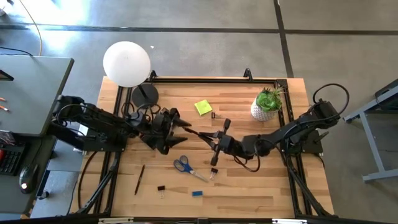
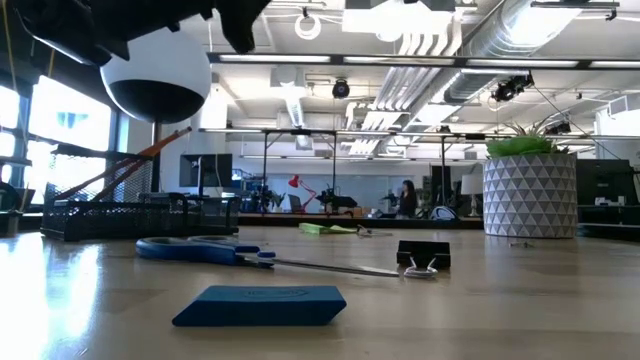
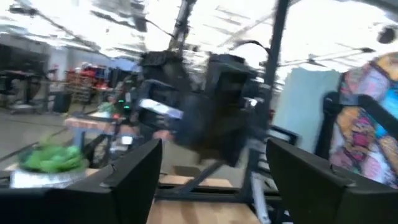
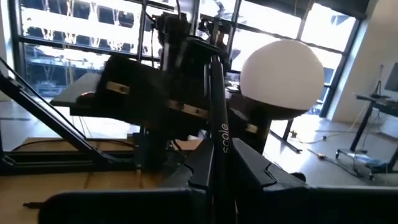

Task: Pick and place office supplies into organizer
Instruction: Put the right black pen into the metal mesh desk organizer

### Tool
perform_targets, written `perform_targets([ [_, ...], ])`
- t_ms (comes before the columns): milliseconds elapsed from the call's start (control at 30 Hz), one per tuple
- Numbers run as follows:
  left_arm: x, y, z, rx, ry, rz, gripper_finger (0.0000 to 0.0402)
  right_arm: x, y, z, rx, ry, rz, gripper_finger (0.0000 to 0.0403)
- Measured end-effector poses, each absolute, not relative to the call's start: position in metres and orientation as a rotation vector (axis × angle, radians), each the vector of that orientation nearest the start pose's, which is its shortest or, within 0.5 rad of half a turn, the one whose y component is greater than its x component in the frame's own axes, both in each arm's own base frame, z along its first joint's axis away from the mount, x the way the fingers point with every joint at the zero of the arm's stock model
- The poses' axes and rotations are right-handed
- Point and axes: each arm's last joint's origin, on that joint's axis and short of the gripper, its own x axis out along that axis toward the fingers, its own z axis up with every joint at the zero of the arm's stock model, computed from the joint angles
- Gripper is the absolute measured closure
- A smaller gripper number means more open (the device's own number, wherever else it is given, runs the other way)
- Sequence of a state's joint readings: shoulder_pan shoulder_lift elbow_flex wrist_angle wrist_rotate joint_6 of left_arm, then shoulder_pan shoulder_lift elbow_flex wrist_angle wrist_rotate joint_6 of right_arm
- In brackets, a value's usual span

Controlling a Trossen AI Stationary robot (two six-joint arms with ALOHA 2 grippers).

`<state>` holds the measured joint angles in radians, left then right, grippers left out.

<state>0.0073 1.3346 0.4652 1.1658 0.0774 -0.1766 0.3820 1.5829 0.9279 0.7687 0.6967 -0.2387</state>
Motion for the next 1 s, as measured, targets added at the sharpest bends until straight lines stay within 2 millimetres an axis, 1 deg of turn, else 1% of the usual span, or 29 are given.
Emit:
perform_targets([
  [67,0.254,-0.006,0.242,-0.143,-0.311,-0.109,0.0131,0.326,0.109,0.275,-0.159,-0.05,-0.326,0.038],
  [167,0.254,-0.01,0.243,-0.1,-0.32,-0.084,0.0142,0.328,0.106,0.271,-0.12,-0.027,-0.32,0.0379],
  [300,0.253,-0.01,0.245,-0.077,-0.34,-0.076,0.0158,0.329,0.104,0.264,-0.104,0.026,-0.313,0.0377],
  [767,0.255,-0.008,0.239,-0.075,-0.278,-0.024,0.0196,0.331,0.102,0.265,-0.075,0.007,-0.294,0.038],
  [867,0.255,-0.008,0.238,-0.062,-0.271,-0.021,0.0213,0.332,0.101,0.265,-0.075,0.006,-0.283,0.0379],
  [1000,0.256,-0.007,0.236,-0.065,-0.254,0.002,0.0251,0.333,0.098,0.264,-0.075,0.012,-0.27,0.0377],
])
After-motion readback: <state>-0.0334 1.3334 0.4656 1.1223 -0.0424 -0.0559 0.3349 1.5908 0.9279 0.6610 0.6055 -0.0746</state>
